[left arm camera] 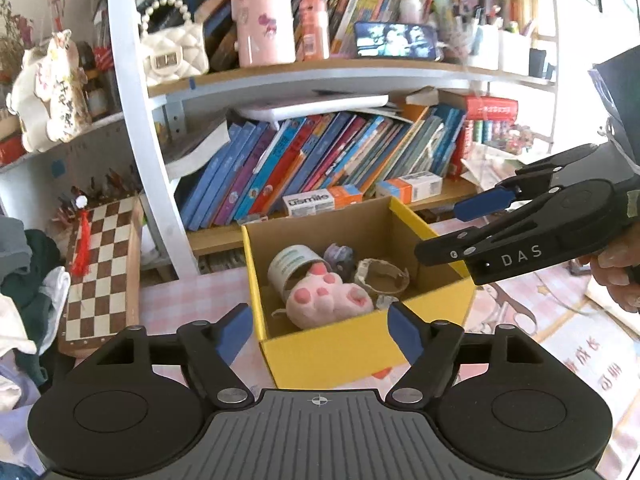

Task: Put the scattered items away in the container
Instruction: 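Withdraw both tools from the box back over the table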

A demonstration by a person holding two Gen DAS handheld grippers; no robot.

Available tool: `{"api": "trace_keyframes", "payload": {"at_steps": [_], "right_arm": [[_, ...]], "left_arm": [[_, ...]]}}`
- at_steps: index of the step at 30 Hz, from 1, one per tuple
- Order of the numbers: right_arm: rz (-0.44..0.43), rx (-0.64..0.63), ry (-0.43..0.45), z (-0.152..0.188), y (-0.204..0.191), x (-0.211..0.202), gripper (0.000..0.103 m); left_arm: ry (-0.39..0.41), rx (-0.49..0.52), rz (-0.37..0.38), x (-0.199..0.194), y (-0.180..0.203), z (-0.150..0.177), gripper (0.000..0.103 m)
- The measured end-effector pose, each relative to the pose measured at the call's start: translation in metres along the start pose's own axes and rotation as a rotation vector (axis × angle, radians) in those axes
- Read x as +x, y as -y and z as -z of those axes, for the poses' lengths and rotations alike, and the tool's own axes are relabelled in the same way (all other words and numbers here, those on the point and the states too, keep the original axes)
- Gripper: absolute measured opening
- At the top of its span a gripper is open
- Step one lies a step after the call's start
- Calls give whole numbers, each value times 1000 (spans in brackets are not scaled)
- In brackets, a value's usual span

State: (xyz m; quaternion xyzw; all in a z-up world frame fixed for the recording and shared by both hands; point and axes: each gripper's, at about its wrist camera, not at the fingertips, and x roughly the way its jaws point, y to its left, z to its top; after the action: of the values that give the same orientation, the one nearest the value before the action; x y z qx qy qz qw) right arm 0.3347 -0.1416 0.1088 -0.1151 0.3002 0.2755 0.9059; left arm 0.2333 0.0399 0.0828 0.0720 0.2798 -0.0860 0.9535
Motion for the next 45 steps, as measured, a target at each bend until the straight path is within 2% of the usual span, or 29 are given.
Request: {"api": "trace_keyframes", "payload": {"at_steps": [10, 23, 33, 37, 45], "right_arm": [[46, 59, 28, 42, -28, -48, 65], [135, 127, 93, 100, -54, -99, 72], [162, 114, 37, 151, -83, -110, 74], [180, 117, 20, 169, -96, -111, 79], [171, 123, -44, 193, -119, -106, 84]], "left_arm": [[18, -6, 5, -42, 3, 36, 83], [37, -90, -43, -84, 1, 80, 86], [0, -111, -84, -103, 8, 122, 86], [-29, -118, -93, -105, 11, 137, 87], [-72, -84, -74, -103, 28, 155, 89]]}}
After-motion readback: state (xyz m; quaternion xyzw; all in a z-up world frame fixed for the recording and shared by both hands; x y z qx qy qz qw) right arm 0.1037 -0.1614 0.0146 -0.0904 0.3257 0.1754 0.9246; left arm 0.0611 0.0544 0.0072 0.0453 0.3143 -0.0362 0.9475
